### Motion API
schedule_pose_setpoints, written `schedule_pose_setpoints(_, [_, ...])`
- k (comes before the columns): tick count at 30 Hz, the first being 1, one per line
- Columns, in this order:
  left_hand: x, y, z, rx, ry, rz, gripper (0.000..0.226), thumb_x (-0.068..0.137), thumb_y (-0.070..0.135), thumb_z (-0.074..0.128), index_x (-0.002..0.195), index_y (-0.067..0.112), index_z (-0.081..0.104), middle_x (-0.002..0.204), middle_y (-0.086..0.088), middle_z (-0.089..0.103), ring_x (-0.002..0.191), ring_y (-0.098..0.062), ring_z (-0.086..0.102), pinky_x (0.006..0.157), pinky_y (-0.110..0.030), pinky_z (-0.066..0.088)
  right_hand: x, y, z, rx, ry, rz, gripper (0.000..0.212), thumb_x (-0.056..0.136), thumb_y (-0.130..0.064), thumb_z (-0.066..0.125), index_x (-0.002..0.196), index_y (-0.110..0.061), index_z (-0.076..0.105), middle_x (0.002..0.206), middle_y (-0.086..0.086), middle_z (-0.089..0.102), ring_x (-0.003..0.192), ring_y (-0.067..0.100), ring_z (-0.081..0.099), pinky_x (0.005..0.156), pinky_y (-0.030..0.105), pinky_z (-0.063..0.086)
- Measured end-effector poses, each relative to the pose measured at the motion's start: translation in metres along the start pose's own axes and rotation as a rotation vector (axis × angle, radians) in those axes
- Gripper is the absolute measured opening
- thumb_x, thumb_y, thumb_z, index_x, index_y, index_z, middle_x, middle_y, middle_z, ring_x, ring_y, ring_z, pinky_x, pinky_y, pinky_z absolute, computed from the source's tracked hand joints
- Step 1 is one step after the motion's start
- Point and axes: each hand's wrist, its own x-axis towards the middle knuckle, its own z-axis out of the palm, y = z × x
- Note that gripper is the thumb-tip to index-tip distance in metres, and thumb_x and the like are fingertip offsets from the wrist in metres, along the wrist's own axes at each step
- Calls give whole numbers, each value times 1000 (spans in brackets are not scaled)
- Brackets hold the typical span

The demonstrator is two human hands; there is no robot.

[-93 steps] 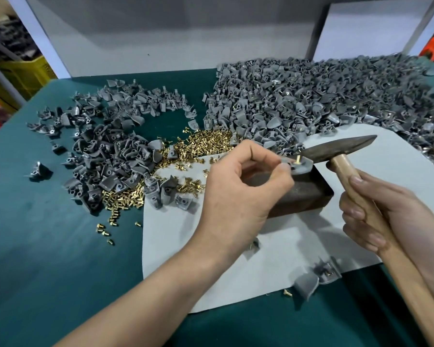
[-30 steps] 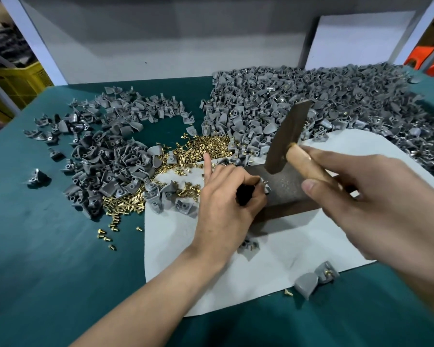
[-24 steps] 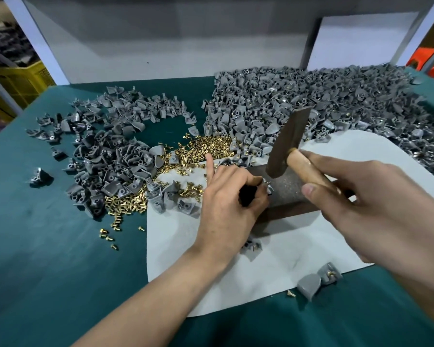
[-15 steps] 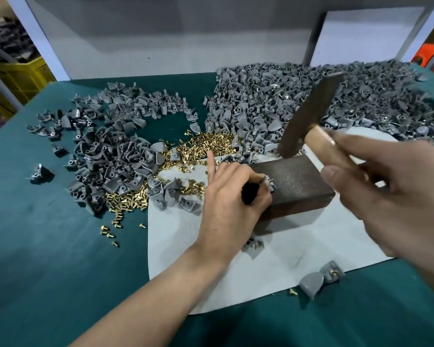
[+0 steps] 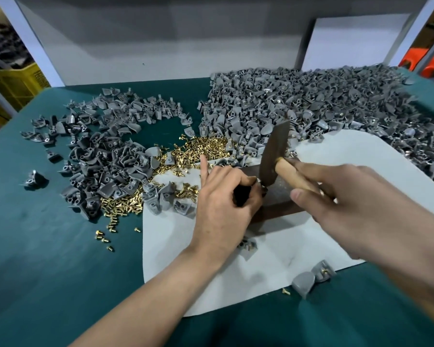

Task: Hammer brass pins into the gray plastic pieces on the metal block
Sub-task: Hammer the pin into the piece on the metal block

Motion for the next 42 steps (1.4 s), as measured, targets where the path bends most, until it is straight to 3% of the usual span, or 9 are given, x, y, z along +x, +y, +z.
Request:
schedule_pose_setpoints(3, [-1,0,0,-19,-3,7,11,80,15,65,73,8,61,74,6,58,70,-11,52,121,-27,5,5,2,-12,-39,117,-52,24,86,-34,47,101,-22,62,41,-4,43,38,2,51,38,20,37])
schedule_pose_setpoints(7, [0,0,-2,21,-18,8,10,84,19,65,78,11,63,77,11,62,79,-7,54,121,-35,9,5,4,-23,166,231,-76,26,85,-45,48,110,-40,50,48,2,52,22,17,39,27,15,26])
schedule_pose_setpoints(12, [0,1,-2,-62,-7,-143,10,85,22,67,89,31,64,85,40,55,101,15,43,114,-23,5,-7,18,-9,786,19,68,23,91,-24,57,105,-40,64,46,3,43,22,16,31,41,15,36])
schedule_pose_setpoints(17, [1,3,-4,-69,-41,-141,8,84,25,64,89,31,65,95,51,46,101,21,37,113,-52,21,-12,26,-3,1017,-58,163,37,67,-46,65,98,-26,68,49,3,44,23,14,29,40,17,37])
schedule_pose_setpoints(22, [1,6,-4,-54,6,-55,12,84,24,64,90,17,73,82,32,55,93,7,42,95,-60,37,-15,30,5,777,60,133,31,85,-24,62,104,-49,66,46,2,43,24,16,31,39,10,30])
schedule_pose_setpoints(26, [1,3,-2,53,18,46,8,83,17,72,89,12,74,82,7,66,91,-16,51,91,-60,38,-19,18,10,503,31,90,39,77,-34,53,107,-59,57,46,-2,44,25,14,33,37,8,31])
schedule_pose_setpoints(34, [2,0,-1,-5,-24,19,19,88,25,64,94,10,73,87,3,66,94,-22,51,84,-46,44,-16,11,10,166,86,19,44,80,-31,52,122,-43,57,50,4,50,41,8,49,46,21,41])
schedule_pose_setpoints(39, [0,-4,1,8,-7,88,12,87,13,68,95,7,73,87,-2,66,94,-25,52,84,-38,44,-11,12,11,132,97,15,44,84,-28,55,126,-38,56,53,-30,52,46,-6,50,50,8,39])
schedule_pose_setpoints(42, [1,-2,0,-21,-17,54,16,87,19,66,95,7,73,88,0,66,94,-24,52,84,-32,41,-10,12,12,128,69,19,41,85,-28,54,124,-37,58,60,-22,55,46,6,49,48,16,39])
